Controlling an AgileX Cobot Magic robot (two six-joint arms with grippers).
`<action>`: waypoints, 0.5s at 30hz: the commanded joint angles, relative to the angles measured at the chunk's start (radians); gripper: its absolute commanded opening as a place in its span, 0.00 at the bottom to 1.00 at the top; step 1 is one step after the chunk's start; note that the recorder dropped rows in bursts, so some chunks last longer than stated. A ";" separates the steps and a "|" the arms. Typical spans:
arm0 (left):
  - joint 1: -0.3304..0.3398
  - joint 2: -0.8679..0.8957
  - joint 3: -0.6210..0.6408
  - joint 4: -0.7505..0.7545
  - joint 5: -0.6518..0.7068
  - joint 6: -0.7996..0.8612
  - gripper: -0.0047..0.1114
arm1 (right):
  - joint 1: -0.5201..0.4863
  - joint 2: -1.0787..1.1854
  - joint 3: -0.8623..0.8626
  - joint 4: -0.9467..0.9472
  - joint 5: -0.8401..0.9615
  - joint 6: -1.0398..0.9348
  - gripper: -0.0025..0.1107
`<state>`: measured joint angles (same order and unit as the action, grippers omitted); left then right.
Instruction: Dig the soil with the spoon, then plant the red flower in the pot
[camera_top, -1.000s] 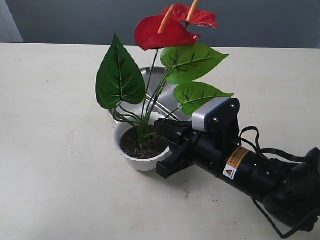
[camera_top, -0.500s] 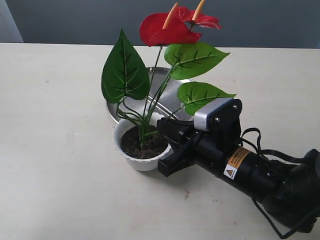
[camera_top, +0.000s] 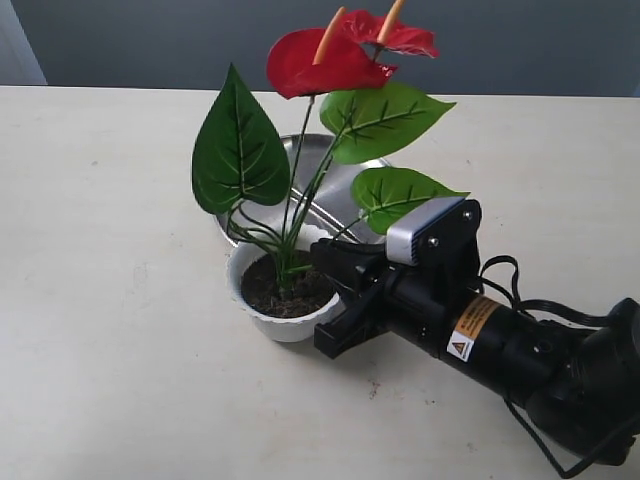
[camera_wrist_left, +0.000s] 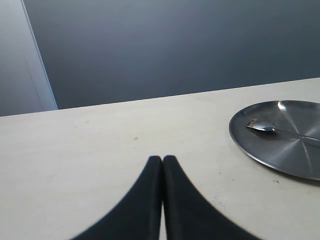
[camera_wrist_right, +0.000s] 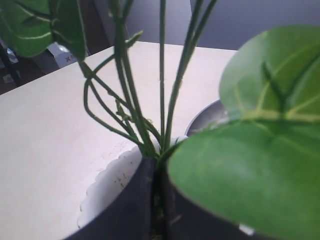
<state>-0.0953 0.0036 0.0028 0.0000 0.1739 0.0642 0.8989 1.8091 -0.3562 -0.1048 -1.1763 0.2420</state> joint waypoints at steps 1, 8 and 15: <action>-0.007 -0.004 -0.003 0.000 -0.010 0.000 0.04 | -0.001 0.019 0.011 -0.047 0.104 0.003 0.02; -0.007 -0.004 -0.003 0.000 -0.010 0.000 0.04 | -0.001 0.021 0.011 -0.047 0.146 0.005 0.02; -0.007 -0.004 -0.003 0.000 -0.010 0.000 0.04 | -0.001 0.021 0.011 -0.051 0.151 0.024 0.02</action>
<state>-0.0953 0.0036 0.0028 0.0000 0.1739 0.0642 0.8989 1.8091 -0.3562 -0.1206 -1.1611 0.2612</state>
